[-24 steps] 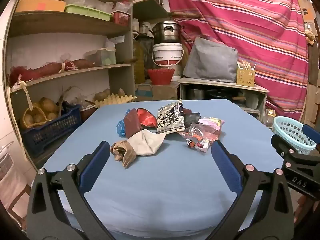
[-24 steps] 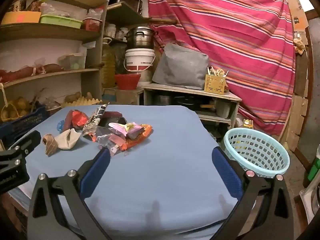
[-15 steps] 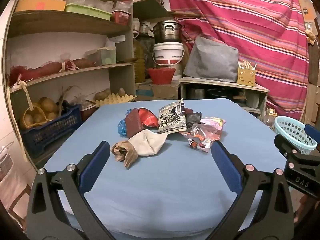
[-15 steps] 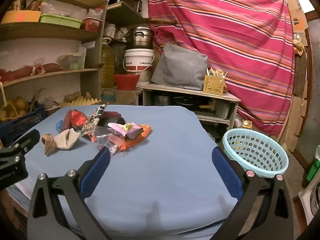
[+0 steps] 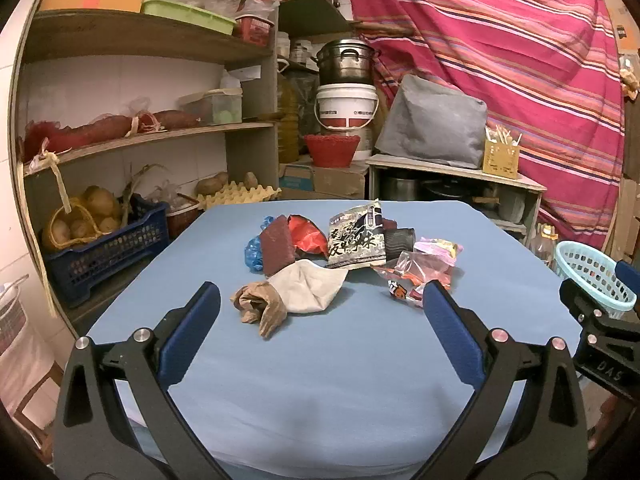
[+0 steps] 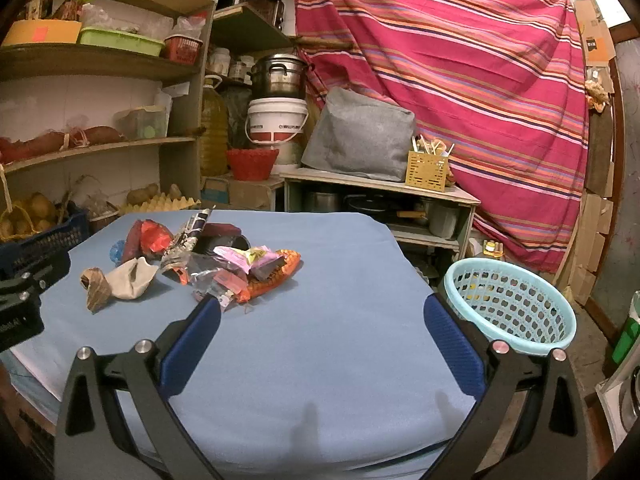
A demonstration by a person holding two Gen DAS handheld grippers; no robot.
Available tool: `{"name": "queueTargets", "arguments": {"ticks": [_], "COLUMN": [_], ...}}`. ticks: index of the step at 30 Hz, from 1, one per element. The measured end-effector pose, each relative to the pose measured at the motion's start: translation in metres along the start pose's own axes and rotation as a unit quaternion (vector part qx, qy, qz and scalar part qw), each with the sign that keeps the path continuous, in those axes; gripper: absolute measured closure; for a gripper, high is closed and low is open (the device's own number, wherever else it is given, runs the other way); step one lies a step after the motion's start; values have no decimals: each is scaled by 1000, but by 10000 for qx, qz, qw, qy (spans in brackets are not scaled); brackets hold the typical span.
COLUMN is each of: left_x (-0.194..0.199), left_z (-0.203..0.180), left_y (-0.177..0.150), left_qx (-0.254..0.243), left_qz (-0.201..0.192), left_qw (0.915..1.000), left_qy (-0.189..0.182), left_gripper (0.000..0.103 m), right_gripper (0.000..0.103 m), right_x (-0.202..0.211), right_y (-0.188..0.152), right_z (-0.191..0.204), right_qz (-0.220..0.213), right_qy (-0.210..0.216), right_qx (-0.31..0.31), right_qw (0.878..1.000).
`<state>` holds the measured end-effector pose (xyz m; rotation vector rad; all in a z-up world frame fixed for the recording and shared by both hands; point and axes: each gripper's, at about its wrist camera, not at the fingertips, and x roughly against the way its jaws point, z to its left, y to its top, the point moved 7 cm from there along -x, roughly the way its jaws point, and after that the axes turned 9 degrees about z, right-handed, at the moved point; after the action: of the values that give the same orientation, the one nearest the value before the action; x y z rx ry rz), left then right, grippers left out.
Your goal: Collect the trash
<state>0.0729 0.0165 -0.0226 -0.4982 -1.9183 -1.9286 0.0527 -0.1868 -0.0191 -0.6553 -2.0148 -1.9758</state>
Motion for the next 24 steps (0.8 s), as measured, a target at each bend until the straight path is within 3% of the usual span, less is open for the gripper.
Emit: {"name": "queueTargets", "arguments": {"ticks": [24], "left_x": [2], "left_z": [6], "left_y": [2], "left_qx": [141], "left_qz": [-37], "left_qw": [9999], "left_qy": [31], "left_gripper": [5], "right_gripper": [4], "right_x": [-1], "right_y": [-2], "right_z": [-1], "right_qz": [18], "right_qy": [-23], "right_qx": [50], "right_qw": [10000]}}
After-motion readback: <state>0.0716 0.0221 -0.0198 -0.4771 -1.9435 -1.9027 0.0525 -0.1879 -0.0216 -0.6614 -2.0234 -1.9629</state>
